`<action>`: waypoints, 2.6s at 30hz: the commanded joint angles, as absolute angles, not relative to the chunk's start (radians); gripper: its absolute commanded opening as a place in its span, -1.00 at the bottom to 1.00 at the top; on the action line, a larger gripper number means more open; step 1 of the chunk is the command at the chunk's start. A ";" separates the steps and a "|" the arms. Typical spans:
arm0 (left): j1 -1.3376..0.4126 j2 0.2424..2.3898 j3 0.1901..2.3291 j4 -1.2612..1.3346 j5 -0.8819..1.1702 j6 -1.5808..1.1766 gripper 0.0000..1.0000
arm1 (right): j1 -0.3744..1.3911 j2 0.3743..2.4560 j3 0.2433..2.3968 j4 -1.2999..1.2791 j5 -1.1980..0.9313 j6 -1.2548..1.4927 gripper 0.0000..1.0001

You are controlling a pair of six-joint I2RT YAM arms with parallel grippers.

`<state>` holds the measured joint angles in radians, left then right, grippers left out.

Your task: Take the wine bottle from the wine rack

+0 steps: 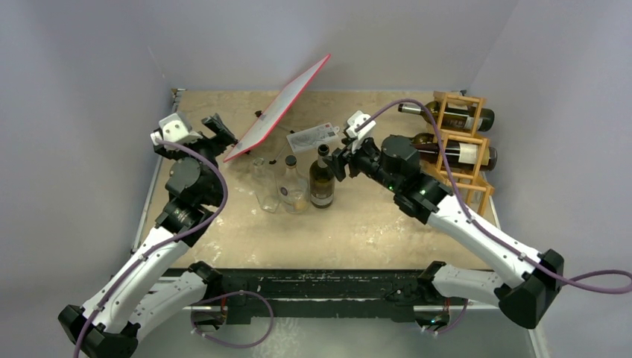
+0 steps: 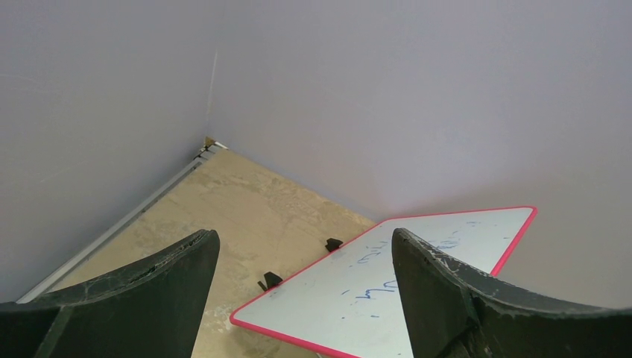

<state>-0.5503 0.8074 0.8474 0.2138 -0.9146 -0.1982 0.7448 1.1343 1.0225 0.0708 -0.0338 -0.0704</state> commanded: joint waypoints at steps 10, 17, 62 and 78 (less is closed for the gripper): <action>-0.575 0.794 0.884 0.253 -0.939 -0.171 0.71 | 0.746 0.962 1.134 -0.233 0.205 -0.232 0.56; -0.578 0.799 0.892 0.234 -0.936 -0.178 0.70 | 0.746 0.911 1.124 -0.377 0.290 -0.279 0.99; -0.588 0.813 0.885 0.245 -0.934 -0.167 0.70 | 0.362 1.399 1.277 -0.148 0.517 -0.863 1.00; -0.588 0.809 0.897 0.234 -0.928 -0.178 0.70 | 0.191 1.776 1.523 -0.117 0.380 -1.148 0.80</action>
